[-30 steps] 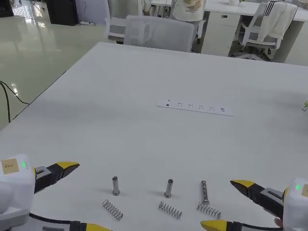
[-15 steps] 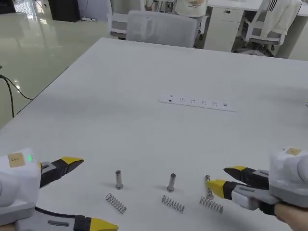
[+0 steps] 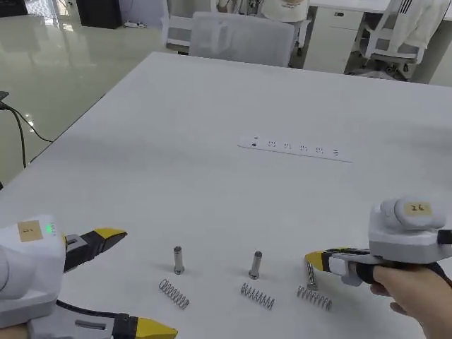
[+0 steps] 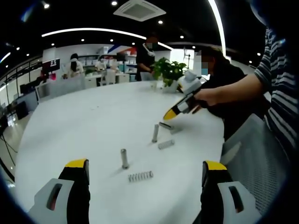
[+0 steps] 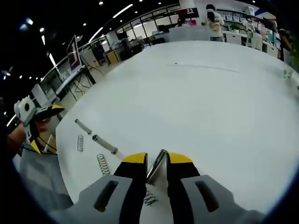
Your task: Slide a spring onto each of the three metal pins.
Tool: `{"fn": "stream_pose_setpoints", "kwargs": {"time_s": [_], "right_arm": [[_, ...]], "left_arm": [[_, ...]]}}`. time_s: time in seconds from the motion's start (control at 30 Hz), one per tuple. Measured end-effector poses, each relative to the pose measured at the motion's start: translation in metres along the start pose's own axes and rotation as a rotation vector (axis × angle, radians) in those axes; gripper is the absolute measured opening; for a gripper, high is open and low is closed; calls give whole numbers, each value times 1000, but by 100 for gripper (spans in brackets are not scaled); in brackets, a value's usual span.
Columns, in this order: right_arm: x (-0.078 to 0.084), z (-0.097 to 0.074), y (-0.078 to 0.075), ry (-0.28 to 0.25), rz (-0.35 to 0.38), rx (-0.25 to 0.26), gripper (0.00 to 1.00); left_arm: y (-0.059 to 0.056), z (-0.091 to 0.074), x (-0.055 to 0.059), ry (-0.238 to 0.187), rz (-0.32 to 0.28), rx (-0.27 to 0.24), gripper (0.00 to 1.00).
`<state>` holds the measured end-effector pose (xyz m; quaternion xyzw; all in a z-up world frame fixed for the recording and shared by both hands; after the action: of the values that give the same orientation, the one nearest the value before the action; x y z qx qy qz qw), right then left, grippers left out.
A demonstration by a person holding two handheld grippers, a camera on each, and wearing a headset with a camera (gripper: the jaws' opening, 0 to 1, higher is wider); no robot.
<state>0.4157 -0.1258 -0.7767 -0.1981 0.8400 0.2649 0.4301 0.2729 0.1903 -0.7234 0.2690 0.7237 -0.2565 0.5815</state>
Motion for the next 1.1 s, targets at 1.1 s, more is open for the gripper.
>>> {"fn": "stream_pose_setpoints", "kwargs": {"time_s": [1.1], "right_arm": [[7, -2, 3, 33, -14, 51, 5]], "left_arm": [[-1, 0, 1, 19, 2, 14, 97]]}}
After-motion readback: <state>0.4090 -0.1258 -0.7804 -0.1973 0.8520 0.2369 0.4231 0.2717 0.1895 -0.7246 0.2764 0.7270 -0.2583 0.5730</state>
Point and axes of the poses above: the centre of the closed fingertips' face, and the gripper's own axes: z roughly forward along the fingers, y roughly to its left, x roughly out of its underside, the point moved 9 cm from there along -z, roughly backward along the fingers, and after that the axes turned 15 degrees about -y, right-handed, at the moved point
